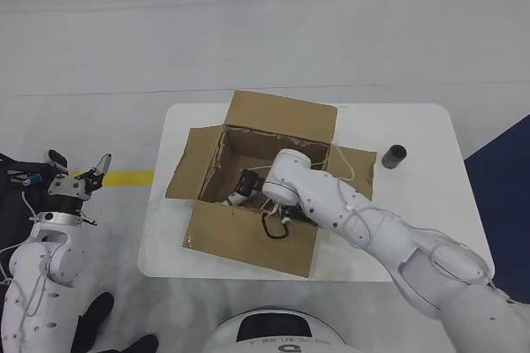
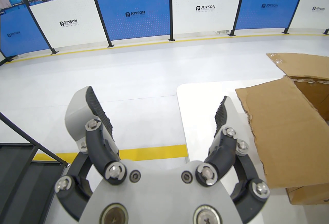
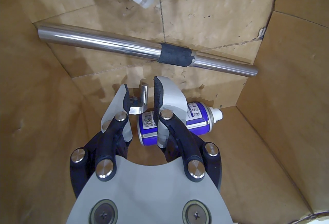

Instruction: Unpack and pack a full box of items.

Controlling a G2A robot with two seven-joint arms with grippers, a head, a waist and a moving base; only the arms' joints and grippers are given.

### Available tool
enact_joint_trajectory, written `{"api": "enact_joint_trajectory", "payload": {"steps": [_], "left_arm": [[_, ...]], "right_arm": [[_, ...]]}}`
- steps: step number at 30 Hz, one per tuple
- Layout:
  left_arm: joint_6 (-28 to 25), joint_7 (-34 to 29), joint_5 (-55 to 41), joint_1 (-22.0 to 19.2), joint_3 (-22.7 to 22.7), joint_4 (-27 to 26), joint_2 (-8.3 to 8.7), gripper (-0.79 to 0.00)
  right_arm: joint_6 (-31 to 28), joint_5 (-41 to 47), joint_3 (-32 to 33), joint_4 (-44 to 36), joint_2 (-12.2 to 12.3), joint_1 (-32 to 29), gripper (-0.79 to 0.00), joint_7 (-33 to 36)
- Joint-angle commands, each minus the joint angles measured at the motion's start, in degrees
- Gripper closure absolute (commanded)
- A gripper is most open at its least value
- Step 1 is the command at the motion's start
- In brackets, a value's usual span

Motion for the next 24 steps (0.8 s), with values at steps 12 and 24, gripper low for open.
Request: {"api": "enact_joint_trajectory", "payload": {"steps": [12, 24], "left_arm": [[0.0, 0.0, 0.0, 0.0, 0.0, 0.0, 0.00, -0.785], [0.0, 0.0, 0.0, 0.0, 0.0, 0.0, 0.00, -0.785]], "right_arm": [[-7.5, 4.6, 4.8, -2.6, 2.0, -1.9, -0.354, 3.0], [-7.2, 5.5, 0.0, 6.0, -0.8, 1.2, -0.376, 3.1]]}}
